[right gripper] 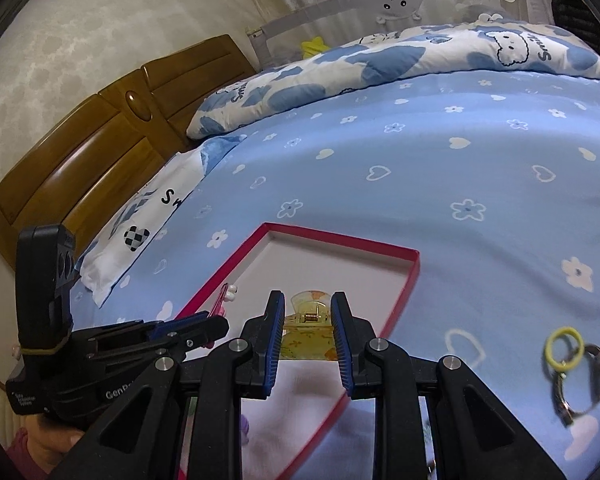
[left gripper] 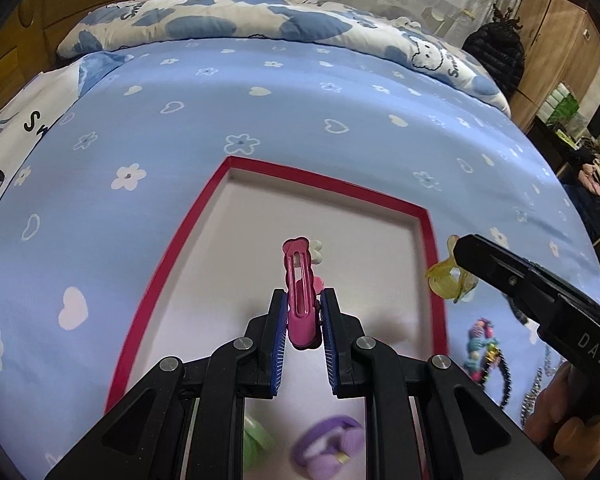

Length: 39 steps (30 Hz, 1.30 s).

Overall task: Organize jewelry
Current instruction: 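Carry both clips into the tray and open both tools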

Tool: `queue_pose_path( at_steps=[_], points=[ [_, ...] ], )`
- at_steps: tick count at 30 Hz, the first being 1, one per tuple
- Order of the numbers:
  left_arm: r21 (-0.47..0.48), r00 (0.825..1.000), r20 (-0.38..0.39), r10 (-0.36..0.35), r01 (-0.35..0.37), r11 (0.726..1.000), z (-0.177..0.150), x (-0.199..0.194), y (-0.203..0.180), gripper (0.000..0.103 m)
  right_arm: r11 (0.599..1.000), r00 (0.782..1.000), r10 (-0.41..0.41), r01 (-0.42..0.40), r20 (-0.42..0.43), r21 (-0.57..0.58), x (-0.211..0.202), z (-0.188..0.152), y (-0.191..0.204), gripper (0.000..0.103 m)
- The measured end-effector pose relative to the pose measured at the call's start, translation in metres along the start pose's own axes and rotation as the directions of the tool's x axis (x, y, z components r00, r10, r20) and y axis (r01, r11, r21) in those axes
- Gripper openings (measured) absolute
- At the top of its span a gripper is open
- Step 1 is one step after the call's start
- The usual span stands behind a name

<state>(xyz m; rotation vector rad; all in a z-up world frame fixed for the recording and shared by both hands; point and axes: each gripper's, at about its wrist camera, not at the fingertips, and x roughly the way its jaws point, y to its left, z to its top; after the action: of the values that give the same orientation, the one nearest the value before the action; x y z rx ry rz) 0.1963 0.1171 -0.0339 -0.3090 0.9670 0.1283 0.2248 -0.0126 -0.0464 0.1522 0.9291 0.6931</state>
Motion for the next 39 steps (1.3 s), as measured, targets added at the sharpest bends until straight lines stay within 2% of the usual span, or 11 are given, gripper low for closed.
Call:
queue_pose_path(
  at_steps=[13, 21, 31, 35, 39],
  points=[
    [-0.005, 0.997, -0.055, 0.045, -0.045, 0.999, 0.025, 0.051, 0.013, 0.015, 0.999, 0.996, -0.038, 0.035, -0.086, -0.033, 0.061, 0.012, -0.001, 0.024],
    [0.004, 0.994, -0.086, 0.062, -0.062, 0.998, 0.025, 0.064, 0.012, 0.016, 0.997, 0.989, -0.065, 0.058, -0.135, -0.054, 0.076, 0.006, -0.002, 0.024],
    [0.000, 0.990, -0.116, 0.085, -0.086, 0.996, 0.026, 0.073, 0.012, 0.018, 0.998, 0.988, -0.054, 0.047, -0.147, -0.049, 0.080, 0.007, -0.003, 0.028],
    [-0.006, 0.990, -0.103, 0.091, -0.092, 0.996, 0.026, 0.068, 0.012, 0.025, 0.998, 0.988, -0.046, 0.040, -0.148, -0.040, 0.078, 0.008, -0.003, 0.028],
    [-0.024, 0.993, -0.081, 0.090, -0.092, 0.995, 0.024, 0.056, 0.014, 0.042, 0.999, 0.990, -0.033, 0.030, -0.134, -0.026, 0.068, 0.010, -0.005, 0.031]
  ],
)
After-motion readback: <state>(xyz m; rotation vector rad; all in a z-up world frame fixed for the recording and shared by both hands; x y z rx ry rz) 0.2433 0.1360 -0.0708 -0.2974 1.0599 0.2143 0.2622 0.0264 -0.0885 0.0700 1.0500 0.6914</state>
